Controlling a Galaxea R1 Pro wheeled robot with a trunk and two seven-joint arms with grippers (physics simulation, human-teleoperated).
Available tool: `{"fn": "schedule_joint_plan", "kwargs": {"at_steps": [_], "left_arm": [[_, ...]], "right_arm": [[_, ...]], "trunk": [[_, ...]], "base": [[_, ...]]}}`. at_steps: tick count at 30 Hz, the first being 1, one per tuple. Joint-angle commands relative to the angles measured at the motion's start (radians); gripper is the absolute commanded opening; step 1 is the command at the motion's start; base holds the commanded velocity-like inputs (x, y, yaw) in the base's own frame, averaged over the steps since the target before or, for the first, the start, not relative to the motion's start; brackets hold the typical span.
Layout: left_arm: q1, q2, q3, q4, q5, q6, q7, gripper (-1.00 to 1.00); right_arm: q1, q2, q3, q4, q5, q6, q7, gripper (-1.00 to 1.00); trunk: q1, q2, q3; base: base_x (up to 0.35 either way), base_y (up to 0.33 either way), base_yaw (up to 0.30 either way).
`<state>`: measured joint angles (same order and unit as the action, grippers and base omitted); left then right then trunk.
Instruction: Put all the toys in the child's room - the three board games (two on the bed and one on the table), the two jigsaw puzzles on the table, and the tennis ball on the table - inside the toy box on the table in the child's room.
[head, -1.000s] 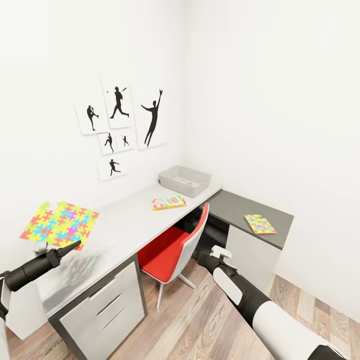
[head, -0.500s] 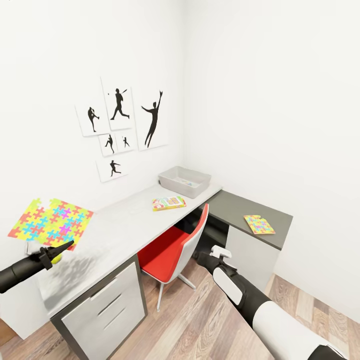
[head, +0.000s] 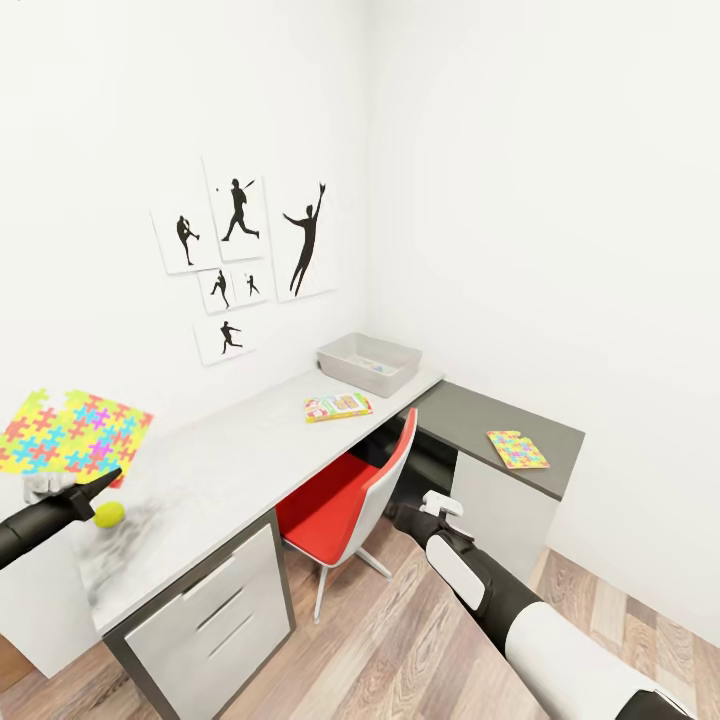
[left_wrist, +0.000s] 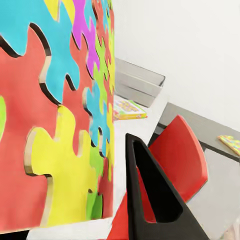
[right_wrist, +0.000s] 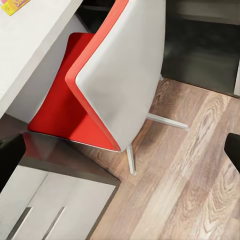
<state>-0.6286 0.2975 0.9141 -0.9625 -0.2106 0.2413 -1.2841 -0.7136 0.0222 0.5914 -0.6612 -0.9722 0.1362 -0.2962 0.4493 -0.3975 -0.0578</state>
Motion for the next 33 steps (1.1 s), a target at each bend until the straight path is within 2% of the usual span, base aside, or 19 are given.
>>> {"fn": "schedule_joint_plan", "kwargs": {"at_steps": [1, 4, 5, 7, 10, 18, 29, 33], "left_arm": [[-0.002, -0.001, 0.005, -0.002, -0.006, 0.000, 0.008, -1.00], [-0.002, -0.003, 0.008, -0.003, -0.006, -0.040, 0.065, -1.00], [-0.002, -0.005, 0.009, -0.003, -0.006, -0.058, 0.101, -1.00], [-0.002, -0.007, 0.008, -0.004, -0.006, -0.066, 0.120, -1.00], [-0.002, -0.024, 0.009, -0.018, -0.006, -0.075, 0.158, -1.00], [-0.002, -0.037, 0.009, -0.029, -0.007, -0.071, 0.163, -1.00], [-0.001, -0.036, 0.013, -0.030, -0.006, -0.077, 0.154, -1.00], [0.002, -0.035, 0.028, -0.030, -0.004, -0.075, 0.139, -1.00]], "right_arm": [[-0.001, -0.001, 0.004, -0.002, -0.005, 0.002, -0.008, 1.00], [-0.001, -0.001, 0.004, -0.002, -0.005, 0.002, -0.008, 1.00], [-0.001, -0.001, 0.004, -0.001, -0.005, 0.002, -0.008, 1.00], [-0.001, -0.001, 0.004, -0.001, -0.005, 0.002, -0.008, 1.00], [-0.001, -0.001, 0.004, -0.001, -0.005, 0.002, -0.008, 1.00], [-0.001, -0.001, 0.004, -0.005, -0.005, 0.002, -0.008, 1.00], [-0.001, -0.001, 0.004, -0.006, -0.004, 0.001, 0.028, 1.00], [-0.001, -0.001, 0.004, -0.006, -0.004, 0.000, 0.029, 1.00]], "trunk": [[0.001, -0.002, -0.002], [0.001, -0.002, -0.002], [0.001, -0.002, -0.002], [0.001, -0.002, -0.002], [0.001, -0.002, -0.002], [0.001, -0.002, 0.001], [0.001, -0.002, 0.015], [0.001, -0.002, 0.021]], "base": [[0.000, 0.000, 0.000], [0.000, 0.000, 0.000], [0.000, 0.000, 0.000], [0.000, 0.000, 0.000], [0.000, 0.000, 0.000], [0.000, 0.000, -0.043], [0.000, 0.000, -0.162], [0.000, 0.000, -0.172]]}}
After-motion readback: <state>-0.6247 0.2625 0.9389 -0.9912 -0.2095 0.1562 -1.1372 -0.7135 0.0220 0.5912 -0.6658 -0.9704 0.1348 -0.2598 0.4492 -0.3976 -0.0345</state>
